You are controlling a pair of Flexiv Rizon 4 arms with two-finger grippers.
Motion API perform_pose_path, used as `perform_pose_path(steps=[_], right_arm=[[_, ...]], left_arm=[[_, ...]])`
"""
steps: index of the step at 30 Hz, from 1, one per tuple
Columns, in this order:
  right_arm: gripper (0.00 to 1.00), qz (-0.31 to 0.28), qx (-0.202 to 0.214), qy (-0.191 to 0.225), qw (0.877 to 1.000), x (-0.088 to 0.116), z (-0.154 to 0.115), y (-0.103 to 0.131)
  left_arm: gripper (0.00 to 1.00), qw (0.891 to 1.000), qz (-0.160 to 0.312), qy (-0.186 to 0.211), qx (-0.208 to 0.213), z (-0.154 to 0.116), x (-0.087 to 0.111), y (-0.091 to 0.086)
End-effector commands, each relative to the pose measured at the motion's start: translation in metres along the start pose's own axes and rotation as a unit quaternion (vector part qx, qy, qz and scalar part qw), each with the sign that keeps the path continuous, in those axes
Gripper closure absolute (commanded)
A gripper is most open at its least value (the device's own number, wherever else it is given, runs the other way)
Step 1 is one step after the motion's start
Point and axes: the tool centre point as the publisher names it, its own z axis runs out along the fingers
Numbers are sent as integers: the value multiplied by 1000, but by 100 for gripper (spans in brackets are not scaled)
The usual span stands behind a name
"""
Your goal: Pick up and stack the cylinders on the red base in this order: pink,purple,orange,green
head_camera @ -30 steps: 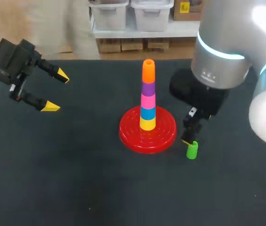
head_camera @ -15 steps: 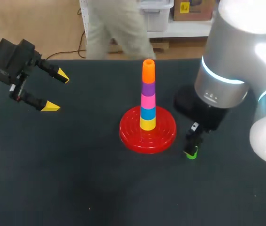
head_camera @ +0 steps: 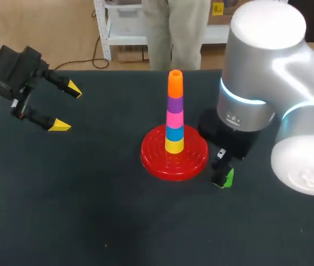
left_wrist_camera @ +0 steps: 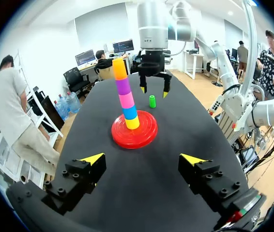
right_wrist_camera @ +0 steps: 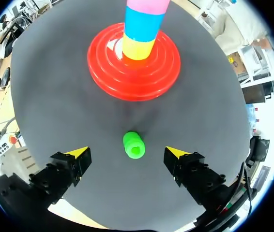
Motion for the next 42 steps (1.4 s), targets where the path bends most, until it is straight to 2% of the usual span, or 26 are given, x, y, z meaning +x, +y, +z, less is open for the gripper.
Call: perform_pose_path(steps=[1,10,33,35,36,42], right_arm=[[0,6,-1,0,1000,1,9,-7],[0,12,-5,9,1000,3,20,-14],[0,19,-20,22,999,2,33,-12],[60,21,-19,22,999,2,33,-13],[100,21,-18,22,999,2,33,-13],[100,22,-17,22,999,2,33,-13]], left_arm=[[0,1000,1,-1,1,0,1,1],[0,1000,1,-1,1,0,1,1],[0,1000,1,-1,1,0,1,1],[0,1000,1,-1,1,0,1,1],[0,1000,1,-1,1,0,1,1],[0,1000,1,-1,1,0,1,1]])
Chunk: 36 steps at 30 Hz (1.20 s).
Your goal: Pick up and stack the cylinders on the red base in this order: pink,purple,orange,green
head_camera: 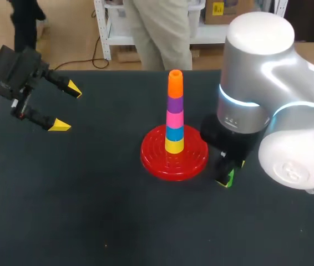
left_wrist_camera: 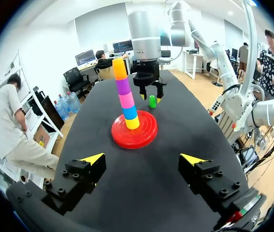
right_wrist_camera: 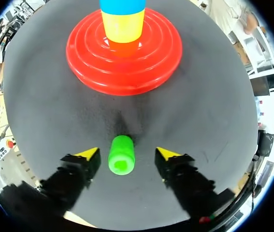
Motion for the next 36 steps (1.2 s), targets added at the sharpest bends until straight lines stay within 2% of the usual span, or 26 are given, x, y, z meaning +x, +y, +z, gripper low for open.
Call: perform_pose_path(steps=[1,14,18,26,31,34,36], right_arm=[[100,1,1,-1,1000,0,0,0],[100,-1,-3,2,1000,0,2,2],[100,0,6,-4,1000,1,-9,2],[100,-9,44,-28,999,-5,-79,-15],[100,-21,35,-64,997,-14,-132,-31],[100,-35,64,-68,995,-21,-163,-33],[100,-45,70,-77,994,-27,-182,-34]], left_arm=[[0,1000,1,-1,1,0,1,1],[0,1000,1,-1,1,0,1,1],[0,1000,1,-1,1,0,1,1],[0,1000,1,-1,1,0,1,1],[0,1000,1,-1,1,0,1,1],[0,1000,1,-1,1,0,1,1],[0,1000,1,-1,1,0,1,1]])
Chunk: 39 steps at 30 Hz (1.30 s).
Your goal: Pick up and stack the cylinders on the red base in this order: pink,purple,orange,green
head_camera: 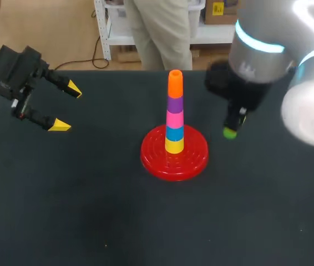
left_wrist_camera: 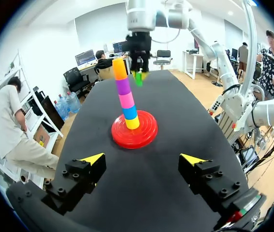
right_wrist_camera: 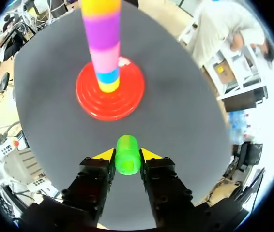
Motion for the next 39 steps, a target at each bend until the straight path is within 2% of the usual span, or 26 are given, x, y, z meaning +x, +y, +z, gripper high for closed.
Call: perform_pose_path(steps=[1,4,9,20,39], right_arm=[[100,-11,15,-9,1000,-10,-57,0],[100,-32,28,-21,999,-23,-79,-3],[100,-55,43,-32,997,-43,-97,-7],[100,-93,39,-54,993,-77,-115,-4],[100,-154,47,-44,986,-121,-127,9]], left_arm=[[0,1000,1,-1,1,0,1,1],[0,1000,1,-1,1,0,1,1],[0,1000,1,-1,1,0,1,1],[0,1000,1,-1,1,0,1,1],[0,1000,1,-1,1,0,1,1]])
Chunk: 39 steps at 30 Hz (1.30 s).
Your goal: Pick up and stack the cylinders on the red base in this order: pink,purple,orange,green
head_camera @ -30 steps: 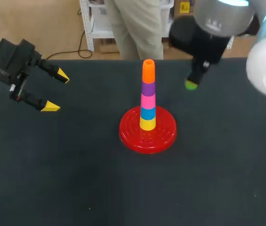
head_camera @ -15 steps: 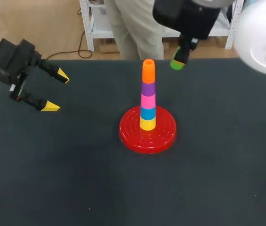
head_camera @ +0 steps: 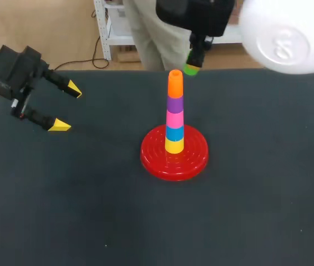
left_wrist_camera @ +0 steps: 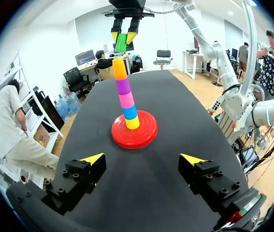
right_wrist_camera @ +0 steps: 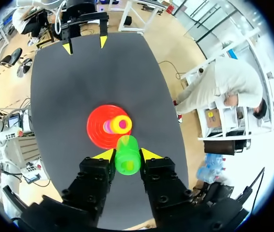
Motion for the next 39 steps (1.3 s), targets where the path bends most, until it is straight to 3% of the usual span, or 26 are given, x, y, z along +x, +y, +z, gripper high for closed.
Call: perform_pose_path(steps=[1,15,39], right_arm=[[100,-4,0,9,1000,-12,-2,-3],[100,-21,-9,26,999,-29,9,-10],[100,-21,-30,30,999,-30,24,-11]], left_arm=[[0,1000,1,-1,1,0,1,1],[0,1000,1,-1,1,0,1,1],[0,1000,1,-1,1,0,1,1]])
